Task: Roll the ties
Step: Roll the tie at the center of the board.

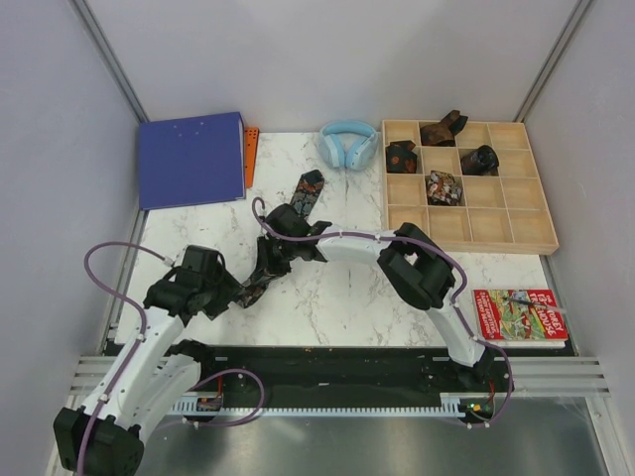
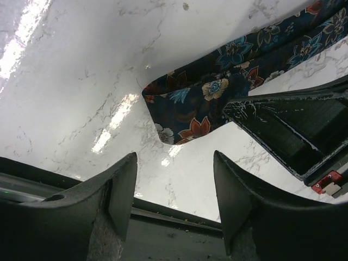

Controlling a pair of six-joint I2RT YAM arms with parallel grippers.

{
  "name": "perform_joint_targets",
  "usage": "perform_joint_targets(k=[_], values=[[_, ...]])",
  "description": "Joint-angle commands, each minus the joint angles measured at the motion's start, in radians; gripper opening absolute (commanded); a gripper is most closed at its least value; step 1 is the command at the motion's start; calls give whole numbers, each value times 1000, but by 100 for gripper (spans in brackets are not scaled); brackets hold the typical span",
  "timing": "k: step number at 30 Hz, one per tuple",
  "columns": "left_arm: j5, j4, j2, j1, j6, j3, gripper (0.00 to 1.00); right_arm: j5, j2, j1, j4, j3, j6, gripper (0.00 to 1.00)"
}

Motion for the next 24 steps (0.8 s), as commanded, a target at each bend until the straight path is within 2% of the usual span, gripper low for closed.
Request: perform_joint_targets(k=[1,9,24], values=[[-37,22,-8,-25,-59,-18,64,-4,3,-20,33,-42,-20,16],[-30,68,-31,-50,-83,-76,64,-15,11,-36,70,-79,-15,15],[6,295,4,-62,-63,-183,60,-29,12,-43,105,-120,0,14]])
